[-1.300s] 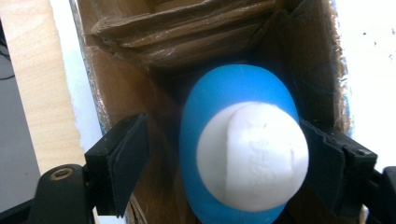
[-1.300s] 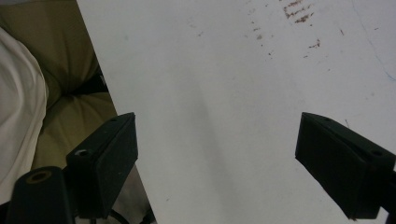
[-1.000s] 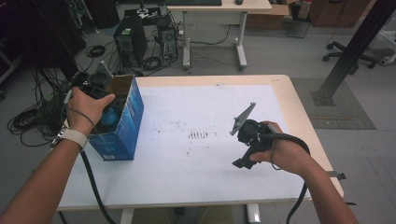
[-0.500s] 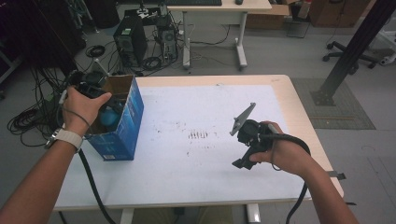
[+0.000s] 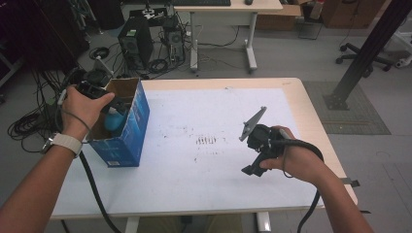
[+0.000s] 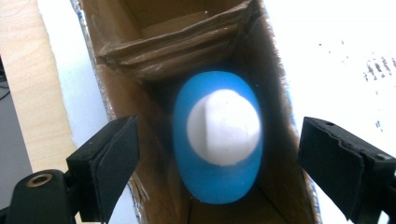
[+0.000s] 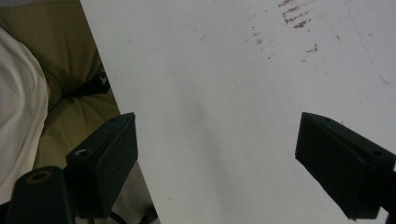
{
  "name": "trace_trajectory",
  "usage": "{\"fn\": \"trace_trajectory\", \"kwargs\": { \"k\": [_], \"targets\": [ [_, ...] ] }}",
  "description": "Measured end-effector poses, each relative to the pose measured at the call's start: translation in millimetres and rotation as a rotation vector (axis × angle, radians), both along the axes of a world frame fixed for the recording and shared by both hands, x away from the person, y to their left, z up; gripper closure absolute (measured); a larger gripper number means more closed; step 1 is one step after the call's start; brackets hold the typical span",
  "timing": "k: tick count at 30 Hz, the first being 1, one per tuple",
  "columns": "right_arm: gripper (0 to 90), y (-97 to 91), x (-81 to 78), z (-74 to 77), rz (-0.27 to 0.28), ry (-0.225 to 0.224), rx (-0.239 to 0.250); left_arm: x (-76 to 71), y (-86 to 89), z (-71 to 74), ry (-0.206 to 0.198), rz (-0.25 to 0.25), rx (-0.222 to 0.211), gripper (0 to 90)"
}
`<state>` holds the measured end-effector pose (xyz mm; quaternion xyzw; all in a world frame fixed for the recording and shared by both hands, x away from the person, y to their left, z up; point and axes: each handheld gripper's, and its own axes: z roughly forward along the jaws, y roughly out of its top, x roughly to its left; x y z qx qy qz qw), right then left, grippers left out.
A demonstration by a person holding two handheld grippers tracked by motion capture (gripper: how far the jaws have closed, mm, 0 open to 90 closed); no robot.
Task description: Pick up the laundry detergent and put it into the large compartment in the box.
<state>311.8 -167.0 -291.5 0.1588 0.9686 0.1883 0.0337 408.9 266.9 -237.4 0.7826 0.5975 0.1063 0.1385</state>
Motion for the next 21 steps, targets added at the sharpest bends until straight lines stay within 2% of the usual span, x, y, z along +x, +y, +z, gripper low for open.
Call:
{"fn": "trace_trajectory", "kwargs": {
  "k": [8, 12, 18, 21],
  "targets": [
    [13.3, -1.4, -1.9, 1.5, -0.002, -0.002, 0.0, -4.5, -6.7, 13.8, -0.024, -0.043, 0.011, 12.8],
    [13.3, -2.2, -2.9, 3.2, -0.003, -0.004, -0.001, -5.5, -9.5, 20.7, -0.022, -0.068, 0.017, 11.8],
    [13.3, -1.9, -4.1, 4.8, -0.004, -0.007, -0.001, -7.8, -17.2, 33.1, -0.038, -0.129, 0.046, 10.6],
    [13.3, -2.3, -4.2, 5.6, -0.004, -0.009, -0.001, -8.9, -21.5, 36.9, -0.039, -0.165, 0.042, 10.5]
  ]
}}
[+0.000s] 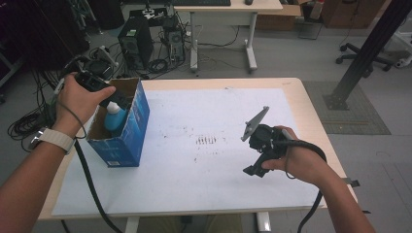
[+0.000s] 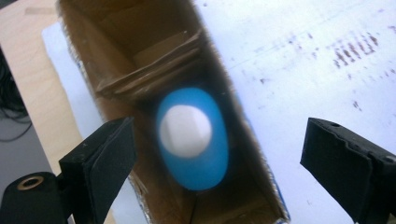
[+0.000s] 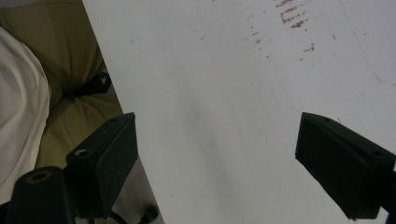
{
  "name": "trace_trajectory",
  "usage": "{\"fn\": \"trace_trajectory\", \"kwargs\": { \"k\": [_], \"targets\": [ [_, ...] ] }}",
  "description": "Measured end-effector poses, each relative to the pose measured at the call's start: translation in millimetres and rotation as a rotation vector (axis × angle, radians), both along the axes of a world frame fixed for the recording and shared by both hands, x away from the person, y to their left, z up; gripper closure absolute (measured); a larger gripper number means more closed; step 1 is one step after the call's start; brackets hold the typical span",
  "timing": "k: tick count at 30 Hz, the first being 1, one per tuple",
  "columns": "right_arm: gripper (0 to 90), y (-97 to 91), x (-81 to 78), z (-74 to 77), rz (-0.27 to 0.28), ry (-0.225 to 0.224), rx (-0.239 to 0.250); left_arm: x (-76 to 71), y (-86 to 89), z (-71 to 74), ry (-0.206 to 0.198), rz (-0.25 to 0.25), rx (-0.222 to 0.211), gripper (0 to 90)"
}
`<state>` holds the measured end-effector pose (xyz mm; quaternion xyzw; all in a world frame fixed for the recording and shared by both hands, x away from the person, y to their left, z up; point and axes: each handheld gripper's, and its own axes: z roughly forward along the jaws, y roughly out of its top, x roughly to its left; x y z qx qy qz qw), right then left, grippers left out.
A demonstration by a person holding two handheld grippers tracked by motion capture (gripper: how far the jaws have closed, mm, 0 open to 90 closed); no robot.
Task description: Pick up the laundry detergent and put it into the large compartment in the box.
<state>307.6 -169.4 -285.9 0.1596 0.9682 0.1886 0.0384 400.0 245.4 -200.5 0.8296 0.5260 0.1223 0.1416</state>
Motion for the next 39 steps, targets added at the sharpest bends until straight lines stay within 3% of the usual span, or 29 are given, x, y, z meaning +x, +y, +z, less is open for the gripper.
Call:
{"fn": "trace_trajectory", "kwargs": {
  "k": [14, 21, 34, 39],
  "targets": [
    [13.3, -2.3, -1.7, -0.2, -0.004, -0.001, 0.001, -3.7, -23.1, 19.9, -0.011, -0.105, 0.015, 9.6],
    [13.3, -4.3, -2.1, 1.0, -0.01, -0.001, 0.0, -5.6, -31.8, 32.2, -0.02, -0.157, 0.003, 9.1],
    [13.3, -5.6, -1.0, 1.1, -0.015, 0.0, 0.003, -7.7, -52.3, 45.1, -0.028, -0.298, -0.021, 8.5],
    [13.3, -6.0, -1.5, 0.6, -0.017, 0.002, 0.002, -7.7, -57.7, 46.8, -0.033, -0.329, -0.023, 8.5]
  ]
}}
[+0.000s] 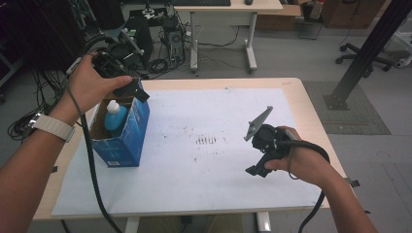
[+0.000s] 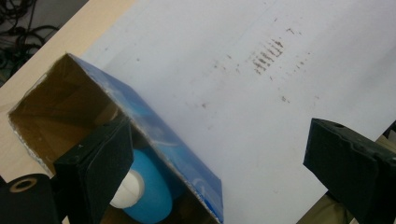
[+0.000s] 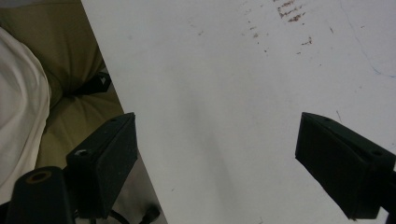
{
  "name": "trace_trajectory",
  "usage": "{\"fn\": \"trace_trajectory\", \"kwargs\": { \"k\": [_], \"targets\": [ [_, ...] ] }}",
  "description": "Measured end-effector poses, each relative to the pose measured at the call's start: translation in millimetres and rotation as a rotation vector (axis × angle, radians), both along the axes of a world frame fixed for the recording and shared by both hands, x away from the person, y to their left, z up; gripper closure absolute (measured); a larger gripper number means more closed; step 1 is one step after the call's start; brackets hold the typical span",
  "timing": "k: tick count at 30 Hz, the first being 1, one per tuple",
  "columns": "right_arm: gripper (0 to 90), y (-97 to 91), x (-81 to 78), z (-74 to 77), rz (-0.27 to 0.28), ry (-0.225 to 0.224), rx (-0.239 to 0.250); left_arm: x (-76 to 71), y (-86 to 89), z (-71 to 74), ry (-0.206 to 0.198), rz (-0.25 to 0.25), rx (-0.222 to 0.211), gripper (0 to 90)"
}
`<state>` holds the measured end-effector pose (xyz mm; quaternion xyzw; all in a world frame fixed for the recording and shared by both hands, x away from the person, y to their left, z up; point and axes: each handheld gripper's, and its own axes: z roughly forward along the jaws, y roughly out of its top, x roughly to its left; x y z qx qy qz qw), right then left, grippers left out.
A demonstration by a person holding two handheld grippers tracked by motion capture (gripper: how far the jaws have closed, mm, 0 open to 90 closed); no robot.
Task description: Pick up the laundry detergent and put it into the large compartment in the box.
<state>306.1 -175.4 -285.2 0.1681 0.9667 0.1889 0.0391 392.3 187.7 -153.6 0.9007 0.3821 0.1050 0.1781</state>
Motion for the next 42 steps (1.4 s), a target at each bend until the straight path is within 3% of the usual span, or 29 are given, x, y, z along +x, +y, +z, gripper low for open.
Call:
{"fn": "trace_trajectory", "kwargs": {
  "k": [11, 18, 35, 42],
  "targets": [
    [13.3, 3.8, 1.4, 1.2, 0.004, -0.001, 0.001, -1.1, -12.8, 0.2, 0.006, -0.11, -0.003, 8.6],
    [13.3, 5.5, 2.8, 1.4, 0.004, 0.0, 0.0, -0.5, -21.5, -2.5, 0.009, -0.141, 0.0, 8.6],
    [13.3, 7.0, 3.1, 0.3, -0.001, 0.005, 0.0, -2.8, -41.8, -10.4, 0.01, -0.281, 0.026, 8.6],
    [13.3, 6.4, 3.0, 0.0, -0.002, 0.004, 0.002, -3.9, -50.6, -14.5, 0.009, -0.308, 0.043, 8.6]
  ]
}}
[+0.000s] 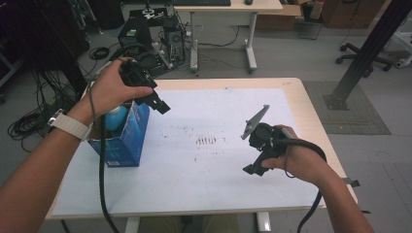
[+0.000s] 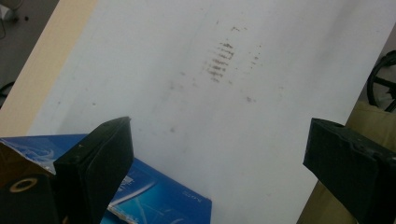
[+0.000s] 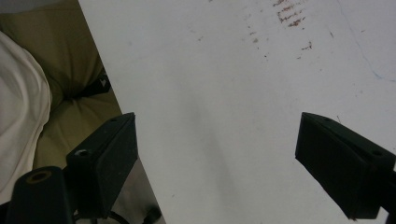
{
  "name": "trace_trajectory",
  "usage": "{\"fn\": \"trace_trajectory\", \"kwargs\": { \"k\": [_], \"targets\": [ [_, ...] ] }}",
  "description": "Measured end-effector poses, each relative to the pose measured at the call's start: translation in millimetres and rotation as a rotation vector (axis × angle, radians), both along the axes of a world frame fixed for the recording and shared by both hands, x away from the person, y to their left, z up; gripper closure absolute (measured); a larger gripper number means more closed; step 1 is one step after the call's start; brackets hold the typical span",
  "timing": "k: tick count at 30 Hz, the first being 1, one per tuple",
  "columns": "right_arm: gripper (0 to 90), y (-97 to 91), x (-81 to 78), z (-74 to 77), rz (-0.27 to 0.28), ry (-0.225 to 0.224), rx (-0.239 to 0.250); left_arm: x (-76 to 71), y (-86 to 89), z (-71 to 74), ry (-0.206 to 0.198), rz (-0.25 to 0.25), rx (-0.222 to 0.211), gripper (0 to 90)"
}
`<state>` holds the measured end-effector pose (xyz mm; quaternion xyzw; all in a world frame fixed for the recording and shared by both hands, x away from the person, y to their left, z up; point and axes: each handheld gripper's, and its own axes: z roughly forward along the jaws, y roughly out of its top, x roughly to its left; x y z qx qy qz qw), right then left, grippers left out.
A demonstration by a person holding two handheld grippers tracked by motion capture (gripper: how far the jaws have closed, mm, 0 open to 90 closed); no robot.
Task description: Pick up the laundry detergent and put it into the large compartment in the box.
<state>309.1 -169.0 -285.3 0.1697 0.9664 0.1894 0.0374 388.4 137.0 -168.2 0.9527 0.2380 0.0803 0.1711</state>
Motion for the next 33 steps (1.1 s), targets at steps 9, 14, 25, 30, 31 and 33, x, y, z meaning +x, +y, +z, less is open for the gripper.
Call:
{"fn": "trace_trajectory", "kwargs": {
  "k": [9, 14, 25, 30, 31, 33],
  "targets": [
    [13.3, -1.4, 0.3, -1.2, 0.0, 0.002, 0.003, -0.7, -8.6, -8.2, 0.0, -0.019, 0.012, 8.8],
    [13.3, -2.8, 0.3, -1.4, -0.003, 0.001, 0.004, -1.2, -13.4, -15.5, 0.002, -0.033, 0.013, 8.8],
    [13.3, -1.1, 0.3, -1.0, 0.002, -0.002, 0.004, 0.0, -21.8, -31.4, 0.0, -0.046, 0.033, 9.0],
    [13.3, -1.0, 0.8, -1.4, 0.0, -0.001, 0.005, 0.0, -22.6, -31.6, -0.001, -0.055, 0.029, 9.0],
    [13.3, -1.1, 0.9, -1.6, -0.001, 0.0, 0.003, 0.1, -22.5, -31.6, 0.0, -0.056, 0.028, 9.0],
    [13.3, -1.0, 1.0, -1.9, 0.0, 0.001, 0.003, 0.4, -22.3, -31.9, -0.004, -0.055, 0.025, 9.0]
  ]
}}
